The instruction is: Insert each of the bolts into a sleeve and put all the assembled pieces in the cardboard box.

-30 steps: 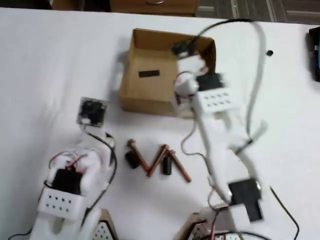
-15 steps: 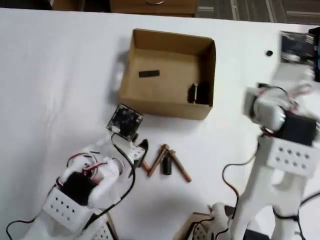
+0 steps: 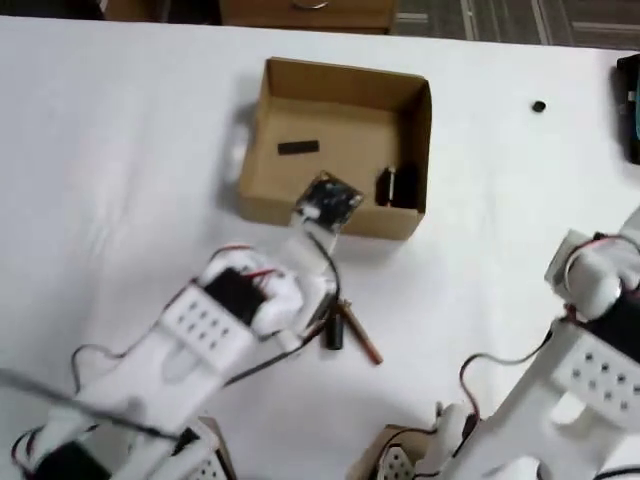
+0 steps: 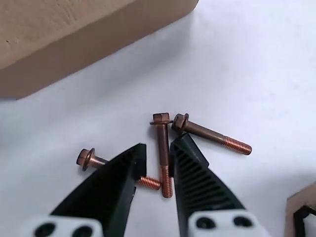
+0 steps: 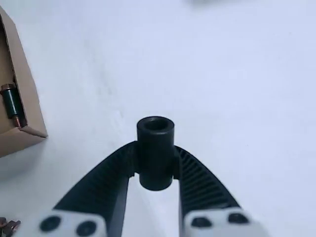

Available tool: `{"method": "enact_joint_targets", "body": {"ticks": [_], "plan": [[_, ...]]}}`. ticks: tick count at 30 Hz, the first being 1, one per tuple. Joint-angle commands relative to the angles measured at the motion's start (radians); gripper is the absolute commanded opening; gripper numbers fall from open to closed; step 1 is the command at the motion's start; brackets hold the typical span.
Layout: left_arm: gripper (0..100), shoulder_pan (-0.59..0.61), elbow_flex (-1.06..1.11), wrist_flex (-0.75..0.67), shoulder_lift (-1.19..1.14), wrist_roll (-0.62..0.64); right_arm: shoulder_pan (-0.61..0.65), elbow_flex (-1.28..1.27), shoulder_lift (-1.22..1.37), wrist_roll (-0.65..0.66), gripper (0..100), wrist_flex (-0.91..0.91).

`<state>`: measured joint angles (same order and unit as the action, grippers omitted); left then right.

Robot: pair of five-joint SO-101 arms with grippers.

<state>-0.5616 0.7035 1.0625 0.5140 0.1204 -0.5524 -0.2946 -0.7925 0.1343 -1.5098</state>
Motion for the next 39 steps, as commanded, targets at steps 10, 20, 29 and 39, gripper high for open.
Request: {"method": "enact_joint_targets", "body": {"ticks": [10,20,29,39], "plan": [[10,-0.064,-0.2,0.064,-0.331,0.006,-0.041,-0.322,-0.249,0.049,1.9,0.309],[10,-0.041,-0.197,-0.005,-0.45,0.006,-0.036,-0.33,-0.248,0.048,1.9,0.381],[10,-0.023,-0.2,-0.032,-0.565,0.006,-0.041,-0.33,-0.248,0.048,1.9,0.381],[10,0.032,-0.202,-0.109,-0.704,0.003,-0.041,-0.328,-0.249,0.054,1.9,0.381]]}}
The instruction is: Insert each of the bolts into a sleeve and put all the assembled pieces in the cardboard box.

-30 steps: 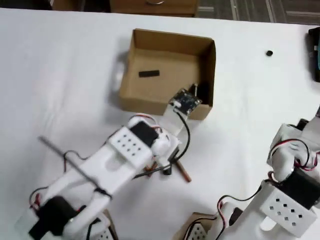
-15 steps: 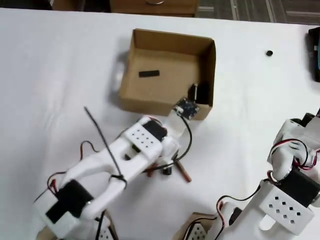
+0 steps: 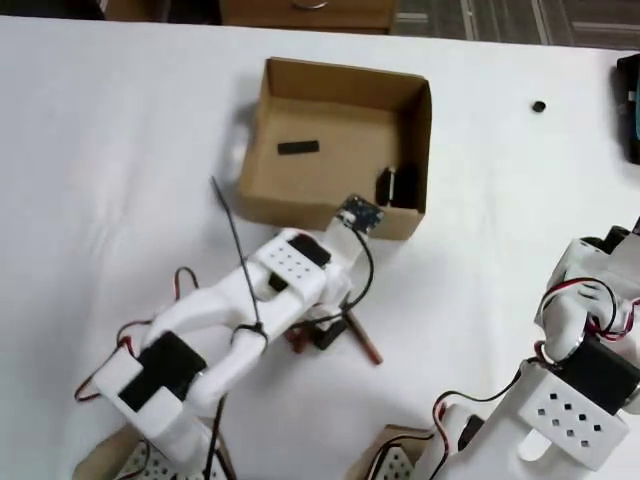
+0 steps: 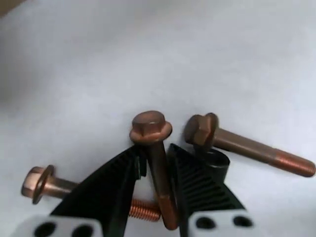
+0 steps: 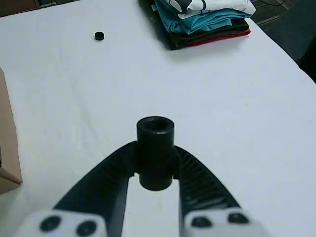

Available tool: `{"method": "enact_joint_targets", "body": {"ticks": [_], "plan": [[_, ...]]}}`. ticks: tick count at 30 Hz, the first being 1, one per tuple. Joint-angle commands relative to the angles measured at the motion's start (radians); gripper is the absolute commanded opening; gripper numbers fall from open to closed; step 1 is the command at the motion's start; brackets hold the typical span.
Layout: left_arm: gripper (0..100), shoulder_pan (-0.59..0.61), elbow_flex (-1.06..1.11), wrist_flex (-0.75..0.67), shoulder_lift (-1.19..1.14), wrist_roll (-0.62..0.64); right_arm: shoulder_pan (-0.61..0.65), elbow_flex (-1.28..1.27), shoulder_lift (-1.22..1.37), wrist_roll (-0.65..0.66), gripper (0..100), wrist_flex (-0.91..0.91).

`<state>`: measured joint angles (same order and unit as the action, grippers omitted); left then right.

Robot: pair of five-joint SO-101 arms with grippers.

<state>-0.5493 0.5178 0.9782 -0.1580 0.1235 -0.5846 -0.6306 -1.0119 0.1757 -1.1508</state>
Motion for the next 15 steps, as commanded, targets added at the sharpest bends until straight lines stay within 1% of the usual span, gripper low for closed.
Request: {"method": "enact_joint_targets", "body": {"ticks": [1,8,10,13,15], "plan": [[9,0.021,-0.016,-0.028,-0.037,0.0,-0.008,0.009,-0.03,0.012,1.9,0.022],[8,0.017,-0.018,-0.025,-0.04,-0.003,-0.002,0.009,-0.031,0.008,1.9,0.022],[1,0.017,-0.018,-0.026,-0.04,-0.003,-0.001,0.008,-0.033,0.008,1.9,0.019],[2,0.02,-0.025,-0.025,-0.037,-0.003,0.018,0.008,-0.038,0.008,1.9,0.016],[2,0.023,-0.059,0.009,-0.026,-0.003,0.036,0.008,-0.039,0.008,1.9,0.016]]}}
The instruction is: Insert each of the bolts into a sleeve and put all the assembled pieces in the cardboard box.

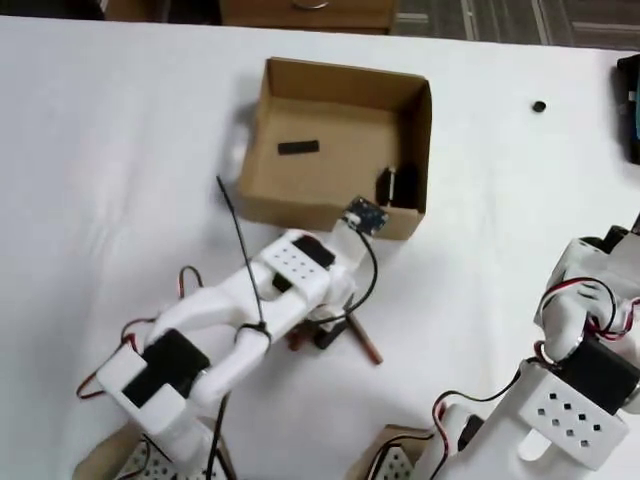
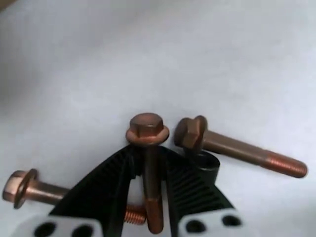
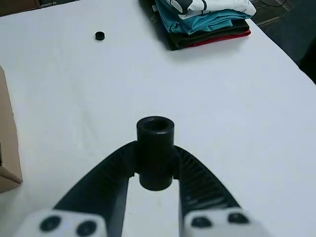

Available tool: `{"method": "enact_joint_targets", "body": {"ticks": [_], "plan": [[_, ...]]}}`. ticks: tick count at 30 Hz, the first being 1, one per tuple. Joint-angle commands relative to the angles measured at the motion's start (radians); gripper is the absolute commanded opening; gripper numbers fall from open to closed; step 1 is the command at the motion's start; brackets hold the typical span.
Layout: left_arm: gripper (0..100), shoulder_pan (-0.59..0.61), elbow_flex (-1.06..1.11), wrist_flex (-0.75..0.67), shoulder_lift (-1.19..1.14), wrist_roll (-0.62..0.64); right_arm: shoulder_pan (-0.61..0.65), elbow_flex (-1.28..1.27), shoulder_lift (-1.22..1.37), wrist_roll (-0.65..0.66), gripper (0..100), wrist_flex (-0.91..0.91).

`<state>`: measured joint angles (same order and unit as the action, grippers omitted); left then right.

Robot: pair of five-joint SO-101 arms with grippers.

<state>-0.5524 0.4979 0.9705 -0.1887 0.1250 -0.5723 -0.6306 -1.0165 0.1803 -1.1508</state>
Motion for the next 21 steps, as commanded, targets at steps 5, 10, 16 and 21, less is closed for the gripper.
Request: {"method": "enact_joint_targets", "body": {"ticks": [5,10,16,21], "plan": [[2,0.031,-0.186,0.161,0.127,-0.005,0.166,0.014,-0.035,0.002,1.9,-0.042],[2,0.078,-0.389,0.345,0.295,0.0,0.326,0.02,-0.035,-0.074,1.9,-0.071],[2,0.187,-0.627,0.542,0.451,0.003,0.545,0.057,-0.035,-0.164,1.9,-0.074],[2,0.356,-0.742,0.608,0.6,0.11,0.765,0.057,-0.035,-0.284,1.9,-0.068]]}}
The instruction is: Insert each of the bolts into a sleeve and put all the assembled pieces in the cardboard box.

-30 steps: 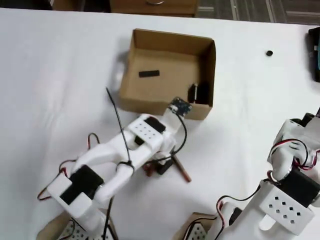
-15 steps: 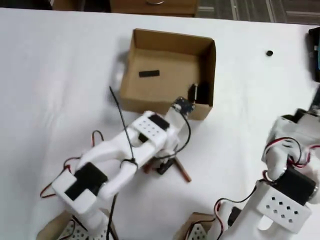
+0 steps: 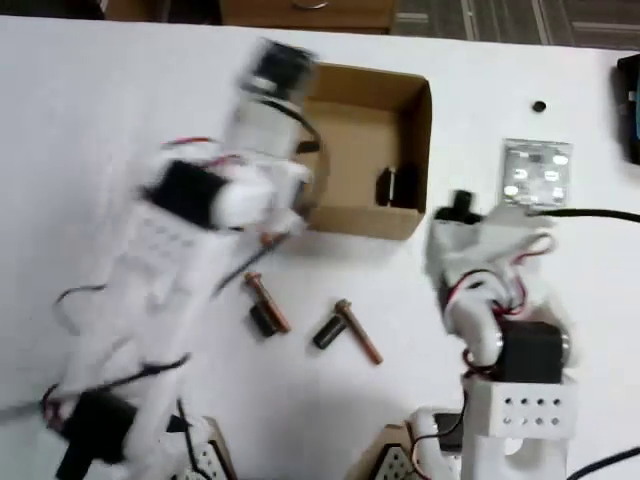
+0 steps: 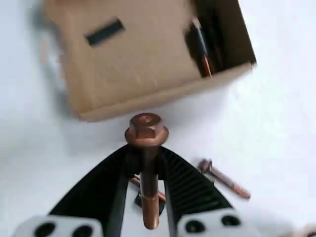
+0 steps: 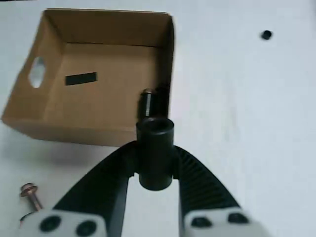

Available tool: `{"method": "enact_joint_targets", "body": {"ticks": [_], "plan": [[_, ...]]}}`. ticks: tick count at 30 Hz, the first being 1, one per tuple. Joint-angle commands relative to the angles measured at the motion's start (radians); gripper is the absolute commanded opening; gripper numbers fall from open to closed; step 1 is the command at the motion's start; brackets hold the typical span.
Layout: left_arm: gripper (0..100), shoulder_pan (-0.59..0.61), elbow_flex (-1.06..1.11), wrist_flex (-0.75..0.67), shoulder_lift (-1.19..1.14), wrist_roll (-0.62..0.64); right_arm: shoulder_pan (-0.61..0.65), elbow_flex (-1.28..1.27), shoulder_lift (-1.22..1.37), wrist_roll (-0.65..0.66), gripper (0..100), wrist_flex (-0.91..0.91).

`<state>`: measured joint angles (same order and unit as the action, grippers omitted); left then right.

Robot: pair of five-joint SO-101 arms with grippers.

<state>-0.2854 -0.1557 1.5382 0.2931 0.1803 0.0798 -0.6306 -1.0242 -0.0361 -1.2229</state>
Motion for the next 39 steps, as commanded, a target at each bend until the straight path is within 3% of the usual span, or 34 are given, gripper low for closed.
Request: {"method": "enact_joint_targets", "body": {"ticks": [1,5,10,13,18,28,31,39], "plan": [[2,0.115,-0.091,0.06,0.15,0.061,0.156,0.055,-0.027,-0.1,1.9,0.004],[2,0.167,-0.09,0.157,0.245,0.072,0.326,0.048,-0.019,-0.178,1.9,0.004],[2,0.249,-0.088,0.201,0.354,0.206,0.541,-0.064,-0.025,-0.184,1.9,0.042],[2,0.279,-0.074,0.226,0.43,0.218,0.667,-0.186,-0.025,-0.184,1.9,0.108],[2,0.331,0.134,0.189,0.597,0.242,0.791,-0.347,-0.025,-0.181,1.9,0.292],[2,0.33,0.665,-0.123,0.881,0.302,0.874,-0.516,-0.027,-0.176,1.9,0.541],[2,0.321,0.697,-0.138,0.868,0.304,0.872,-0.545,-0.027,-0.176,1.9,0.595],[2,0.117,0.705,-0.186,0.807,0.35,0.874,-0.686,-0.027,-0.176,1.9,0.843]]}}
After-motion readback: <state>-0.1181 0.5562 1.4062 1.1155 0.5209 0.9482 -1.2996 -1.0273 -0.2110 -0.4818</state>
